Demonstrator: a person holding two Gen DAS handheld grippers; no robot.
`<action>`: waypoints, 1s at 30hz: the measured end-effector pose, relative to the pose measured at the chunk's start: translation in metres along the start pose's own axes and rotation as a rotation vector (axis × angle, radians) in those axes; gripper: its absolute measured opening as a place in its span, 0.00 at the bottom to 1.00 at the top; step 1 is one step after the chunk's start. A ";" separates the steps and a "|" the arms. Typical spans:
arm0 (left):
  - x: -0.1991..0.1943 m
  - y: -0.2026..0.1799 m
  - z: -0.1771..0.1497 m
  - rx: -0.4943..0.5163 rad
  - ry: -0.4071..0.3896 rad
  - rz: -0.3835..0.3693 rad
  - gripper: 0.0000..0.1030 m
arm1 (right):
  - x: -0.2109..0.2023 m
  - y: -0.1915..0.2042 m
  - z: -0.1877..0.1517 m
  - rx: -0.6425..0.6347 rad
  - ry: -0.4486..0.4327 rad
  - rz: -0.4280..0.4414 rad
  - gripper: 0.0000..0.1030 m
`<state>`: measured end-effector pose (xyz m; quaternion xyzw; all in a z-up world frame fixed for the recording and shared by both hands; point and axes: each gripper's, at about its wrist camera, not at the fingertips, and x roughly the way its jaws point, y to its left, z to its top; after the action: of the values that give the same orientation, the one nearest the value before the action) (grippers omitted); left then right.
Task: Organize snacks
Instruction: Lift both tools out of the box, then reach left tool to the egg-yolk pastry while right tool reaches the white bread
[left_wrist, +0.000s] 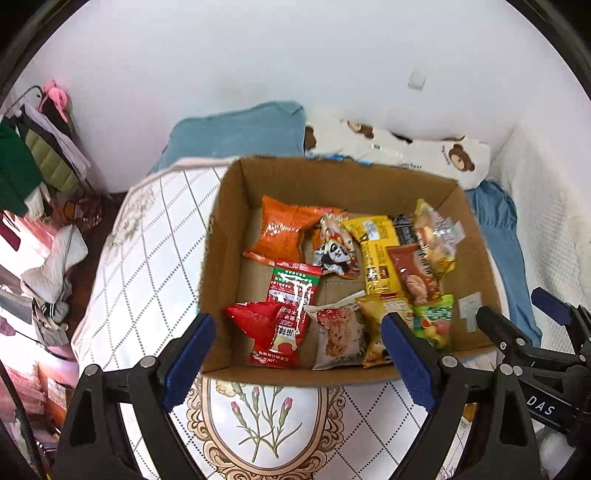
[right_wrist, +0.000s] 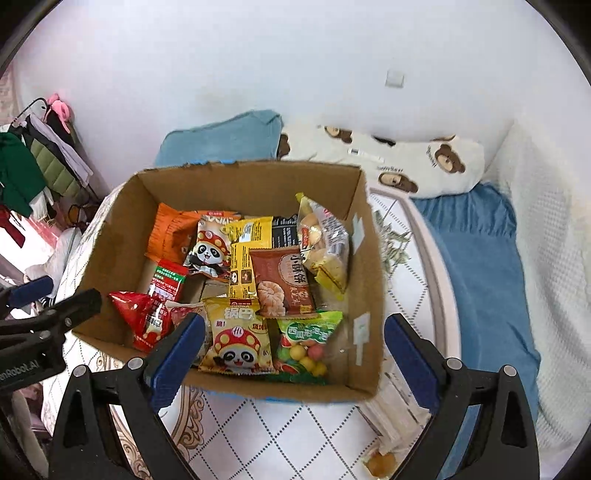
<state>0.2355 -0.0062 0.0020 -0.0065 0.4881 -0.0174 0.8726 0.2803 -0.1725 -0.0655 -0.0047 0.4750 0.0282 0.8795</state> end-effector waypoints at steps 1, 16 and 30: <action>-0.005 0.000 -0.001 0.001 -0.011 0.001 0.89 | -0.007 0.000 -0.002 0.002 -0.014 -0.002 0.97; -0.059 -0.005 -0.041 -0.014 -0.116 -0.010 0.89 | -0.082 0.001 -0.036 0.037 -0.108 0.073 0.98; 0.042 -0.141 -0.097 0.277 0.174 -0.089 0.89 | -0.016 -0.143 -0.141 0.390 0.116 0.059 0.67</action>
<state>0.1717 -0.1484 -0.0800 0.0937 0.5539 -0.1237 0.8180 0.1616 -0.3204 -0.1316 0.1780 0.5214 -0.0389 0.8337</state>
